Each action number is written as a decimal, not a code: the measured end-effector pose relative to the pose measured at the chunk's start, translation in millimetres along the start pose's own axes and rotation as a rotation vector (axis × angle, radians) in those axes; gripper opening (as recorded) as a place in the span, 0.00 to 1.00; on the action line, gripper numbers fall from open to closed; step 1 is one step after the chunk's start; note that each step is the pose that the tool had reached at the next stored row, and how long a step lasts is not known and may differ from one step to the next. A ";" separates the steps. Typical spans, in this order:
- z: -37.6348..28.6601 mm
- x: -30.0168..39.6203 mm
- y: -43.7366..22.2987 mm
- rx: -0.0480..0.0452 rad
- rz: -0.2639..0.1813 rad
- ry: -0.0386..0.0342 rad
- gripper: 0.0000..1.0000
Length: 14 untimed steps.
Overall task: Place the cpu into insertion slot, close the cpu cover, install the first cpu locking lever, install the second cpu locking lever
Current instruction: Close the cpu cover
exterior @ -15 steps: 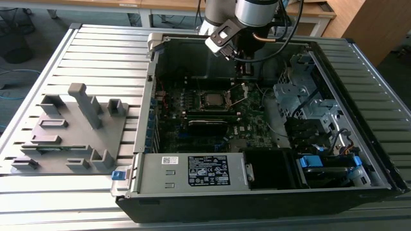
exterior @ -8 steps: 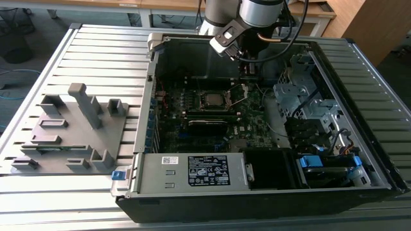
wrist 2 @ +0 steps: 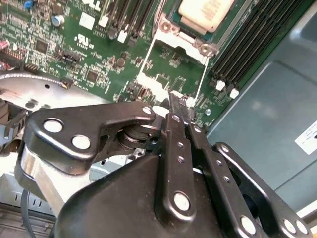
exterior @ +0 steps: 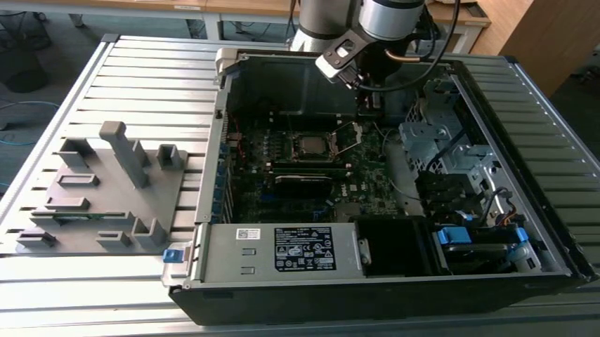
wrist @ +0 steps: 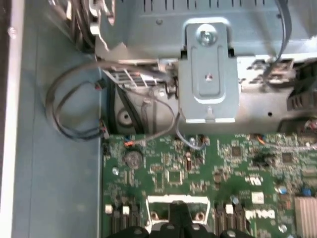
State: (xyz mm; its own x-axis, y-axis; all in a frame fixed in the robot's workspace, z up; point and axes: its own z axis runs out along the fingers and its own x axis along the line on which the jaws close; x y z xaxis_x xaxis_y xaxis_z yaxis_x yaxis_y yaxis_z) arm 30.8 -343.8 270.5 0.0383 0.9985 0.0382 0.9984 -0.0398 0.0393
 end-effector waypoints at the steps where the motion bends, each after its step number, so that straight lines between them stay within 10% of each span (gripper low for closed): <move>1: 0.2 0.1 1.8 0.0000 0.000 0.0000 0.10; 14: 2.9 0.4 12.2 -0.0003 0.009 -0.0004 0.10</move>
State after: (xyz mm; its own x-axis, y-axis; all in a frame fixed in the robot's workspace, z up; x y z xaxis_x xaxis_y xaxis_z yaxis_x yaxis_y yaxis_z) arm 43.1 -343.8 268.2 0.0471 0.9982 0.0381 0.9980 -0.0486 0.0393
